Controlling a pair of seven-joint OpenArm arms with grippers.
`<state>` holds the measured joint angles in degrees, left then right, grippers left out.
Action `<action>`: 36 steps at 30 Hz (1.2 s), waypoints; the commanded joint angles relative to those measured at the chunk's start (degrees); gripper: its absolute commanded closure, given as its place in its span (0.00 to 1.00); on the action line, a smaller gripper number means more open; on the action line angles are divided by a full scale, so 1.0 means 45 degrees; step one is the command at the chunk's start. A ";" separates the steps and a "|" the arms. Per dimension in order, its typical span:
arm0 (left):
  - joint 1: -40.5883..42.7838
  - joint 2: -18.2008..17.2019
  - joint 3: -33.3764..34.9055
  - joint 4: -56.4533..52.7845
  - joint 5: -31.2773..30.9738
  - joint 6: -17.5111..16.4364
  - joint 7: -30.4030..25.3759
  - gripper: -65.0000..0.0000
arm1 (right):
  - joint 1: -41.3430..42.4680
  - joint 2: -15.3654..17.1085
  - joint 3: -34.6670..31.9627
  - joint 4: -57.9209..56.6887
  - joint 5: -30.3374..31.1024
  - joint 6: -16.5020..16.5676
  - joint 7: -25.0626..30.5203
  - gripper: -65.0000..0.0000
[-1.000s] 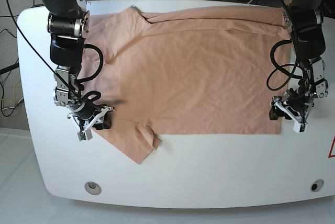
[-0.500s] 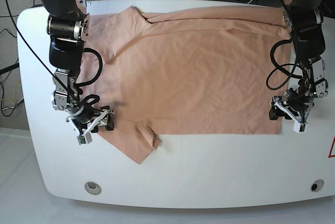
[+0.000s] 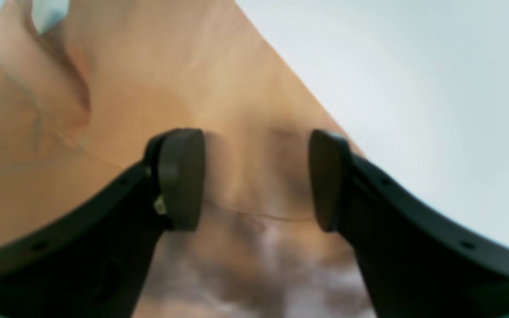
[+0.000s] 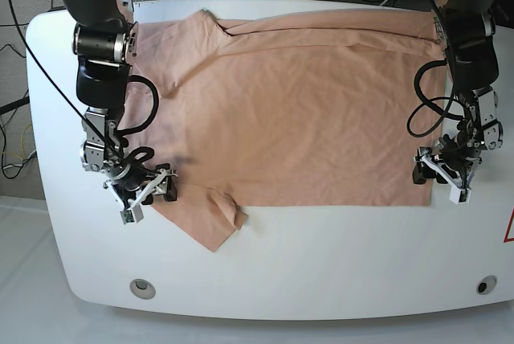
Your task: Fold the T-shirt properly
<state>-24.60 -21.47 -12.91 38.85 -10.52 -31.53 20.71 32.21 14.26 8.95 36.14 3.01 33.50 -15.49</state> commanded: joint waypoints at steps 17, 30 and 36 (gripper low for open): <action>-0.0266 0.0024 -0.0024 0.0163 0.0349 0.0091 -0.0020 0.44 | 0.0407 0.0175 -0.0175 0.0217 0.0066 0.0126 0.0342 0.45; -0.0282 -0.0003 -0.0008 0.0188 0.0271 0.0050 -0.0084 0.44 | 0.0467 0.0197 -0.0035 0.0178 -0.0111 0.0042 0.0265 0.44; -0.0283 0.0015 0.0000 0.0198 0.0308 0.0079 -0.0015 0.44 | 0.0385 0.0061 0.0481 0.0231 -0.0128 -0.0014 0.0009 0.44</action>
<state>-24.64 -20.80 -12.91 38.96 -9.23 -31.29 19.94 32.16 14.11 10.57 35.99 1.72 33.43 -16.23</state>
